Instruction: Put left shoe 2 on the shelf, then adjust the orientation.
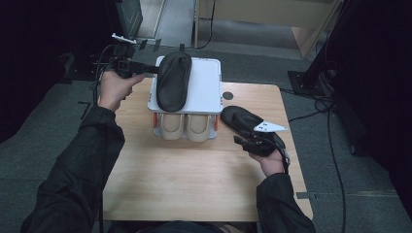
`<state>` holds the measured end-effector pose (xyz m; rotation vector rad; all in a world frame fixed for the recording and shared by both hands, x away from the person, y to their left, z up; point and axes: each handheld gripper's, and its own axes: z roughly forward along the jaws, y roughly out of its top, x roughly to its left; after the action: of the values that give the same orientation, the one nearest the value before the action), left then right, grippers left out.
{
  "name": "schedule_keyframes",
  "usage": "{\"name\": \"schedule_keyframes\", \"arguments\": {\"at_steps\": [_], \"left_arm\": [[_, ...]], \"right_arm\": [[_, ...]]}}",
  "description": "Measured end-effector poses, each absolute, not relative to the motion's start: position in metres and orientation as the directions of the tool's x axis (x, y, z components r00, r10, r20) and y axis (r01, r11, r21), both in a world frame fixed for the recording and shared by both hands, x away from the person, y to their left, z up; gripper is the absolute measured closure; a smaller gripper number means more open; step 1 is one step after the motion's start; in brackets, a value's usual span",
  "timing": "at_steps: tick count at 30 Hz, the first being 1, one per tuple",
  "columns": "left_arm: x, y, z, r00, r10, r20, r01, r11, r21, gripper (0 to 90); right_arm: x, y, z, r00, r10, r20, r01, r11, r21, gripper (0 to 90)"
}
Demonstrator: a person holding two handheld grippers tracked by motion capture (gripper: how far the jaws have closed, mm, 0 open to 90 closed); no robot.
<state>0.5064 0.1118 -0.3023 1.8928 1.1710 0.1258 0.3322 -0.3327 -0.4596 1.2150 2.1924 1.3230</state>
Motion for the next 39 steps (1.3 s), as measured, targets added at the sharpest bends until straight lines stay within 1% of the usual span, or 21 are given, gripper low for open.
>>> {"name": "schedule_keyframes", "arguments": {"at_steps": [5,10,12,15,23,28,30,32,34,36,39], "left_arm": [[0.497,0.121,-0.308,0.545,0.766,-0.341,0.674,-0.158,0.721,53.1],[0.491,0.129,-0.317,0.538,0.776,-0.329,0.675,-0.164,0.719,53.0],[0.486,0.136,-0.326,0.533,0.777,-0.335,0.679,-0.156,0.717,52.9],[0.482,0.143,-0.336,0.523,0.78,-0.342,0.684,-0.145,0.714,52.9],[0.471,0.153,-0.352,0.525,0.777,-0.349,0.672,-0.126,0.73,53.0],[0.465,0.153,-0.363,0.531,0.777,-0.338,0.672,-0.143,0.727,52.9],[0.464,0.153,-0.367,0.529,0.779,-0.336,0.674,-0.146,0.724,52.9],[0.461,0.154,-0.372,0.529,0.778,-0.339,0.674,-0.143,0.725,52.9],[0.459,0.154,-0.376,0.529,0.778,-0.338,0.676,-0.146,0.722,52.9],[0.457,0.154,-0.38,0.531,0.778,-0.336,0.675,-0.148,0.723,52.9],[0.452,0.155,-0.385,0.53,0.776,-0.342,0.671,-0.137,0.729,52.9]], "right_arm": [[0.339,-0.352,-0.461,-0.546,0.82,0.17,0.532,0.183,0.827,58.2],[0.345,-0.361,-0.463,-0.527,0.834,0.163,0.533,0.175,0.828,58.0],[0.349,-0.368,-0.464,-0.51,0.848,0.145,0.529,0.176,0.83,57.6],[0.353,-0.376,-0.467,-0.486,0.861,0.152,0.543,0.161,0.824,57.7],[0.363,-0.385,-0.479,-0.467,0.873,0.145,0.566,0.169,0.807,57.7],[0.371,-0.385,-0.488,-0.47,0.875,0.115,0.579,0.207,0.789,57.9],[0.374,-0.385,-0.491,-0.472,0.872,0.128,0.586,0.202,0.785,58.3],[0.377,-0.384,-0.494,-0.48,0.866,0.14,0.585,0.197,0.787,59.5],[0.378,-0.38,-0.496,-0.489,0.862,0.13,0.588,0.216,0.779,62.0],[0.38,-0.376,-0.496,-0.5,0.859,0.109,0.586,0.242,0.773,66.0],[0.38,-0.371,-0.495,-0.503,0.858,0.106,0.587,0.249,0.77,72.9]]}}
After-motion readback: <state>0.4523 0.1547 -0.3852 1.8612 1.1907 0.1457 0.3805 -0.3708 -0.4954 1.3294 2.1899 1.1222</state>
